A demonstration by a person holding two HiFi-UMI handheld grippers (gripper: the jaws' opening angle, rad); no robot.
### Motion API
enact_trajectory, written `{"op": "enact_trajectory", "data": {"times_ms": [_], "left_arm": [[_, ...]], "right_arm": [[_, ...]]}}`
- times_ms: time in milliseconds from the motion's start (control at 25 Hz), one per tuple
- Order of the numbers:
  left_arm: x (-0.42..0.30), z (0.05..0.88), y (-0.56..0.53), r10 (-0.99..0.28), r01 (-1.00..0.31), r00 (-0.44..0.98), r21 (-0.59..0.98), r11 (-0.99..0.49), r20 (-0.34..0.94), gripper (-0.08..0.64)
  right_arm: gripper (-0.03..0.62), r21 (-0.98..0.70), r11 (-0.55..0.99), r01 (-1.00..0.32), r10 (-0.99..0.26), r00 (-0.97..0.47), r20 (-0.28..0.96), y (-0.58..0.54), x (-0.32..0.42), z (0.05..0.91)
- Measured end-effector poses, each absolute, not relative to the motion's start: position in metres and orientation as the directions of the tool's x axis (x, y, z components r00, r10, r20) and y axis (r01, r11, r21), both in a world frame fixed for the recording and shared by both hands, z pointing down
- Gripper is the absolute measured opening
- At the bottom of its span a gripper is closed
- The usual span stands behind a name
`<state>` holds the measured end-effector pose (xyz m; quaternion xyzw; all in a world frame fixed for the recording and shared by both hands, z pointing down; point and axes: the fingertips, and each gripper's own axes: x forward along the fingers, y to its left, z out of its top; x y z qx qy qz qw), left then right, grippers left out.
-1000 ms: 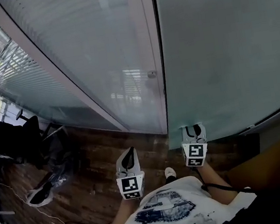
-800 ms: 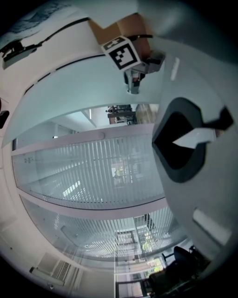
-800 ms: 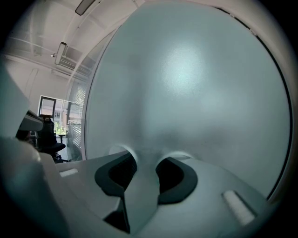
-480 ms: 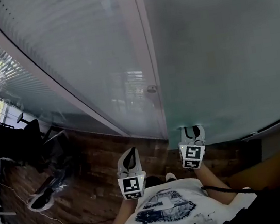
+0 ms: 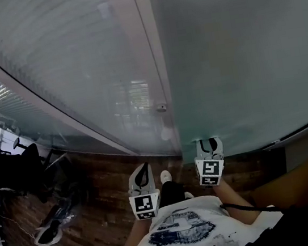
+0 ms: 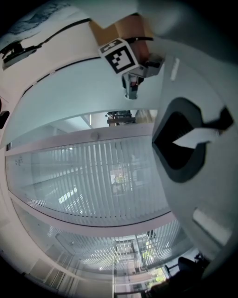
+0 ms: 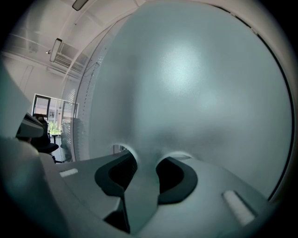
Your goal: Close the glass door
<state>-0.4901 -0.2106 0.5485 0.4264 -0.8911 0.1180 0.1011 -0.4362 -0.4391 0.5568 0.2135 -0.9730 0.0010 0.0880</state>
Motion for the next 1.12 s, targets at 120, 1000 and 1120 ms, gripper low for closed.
{"op": "enact_trajectory", "data": {"times_ms": [120, 1000, 1120], "left_arm": [[-0.498, 0.545, -0.219, -0.751, -0.795, -0.602, -0.121, 0.594, 0.271, 0.002], [-0.569, 0.547, -0.287, -0.867, -0.912, -0.407, -0.078, 0.402, 0.289, 0.002], [-0.576, 0.549, -0.289, -0.878, -0.922, -0.385, -0.078, 0.379, 0.283, 0.002]], "right_arm": [[0.128, 0.04, 0.904, -0.426, -0.426, -0.887, 0.178, -0.443, -0.434, 0.561], [0.127, 0.039, 0.874, -0.484, -0.482, -0.854, 0.195, -0.468, -0.455, 0.561], [0.127, 0.036, 0.878, -0.478, -0.476, -0.86, 0.182, -0.462, -0.459, 0.558]]}}
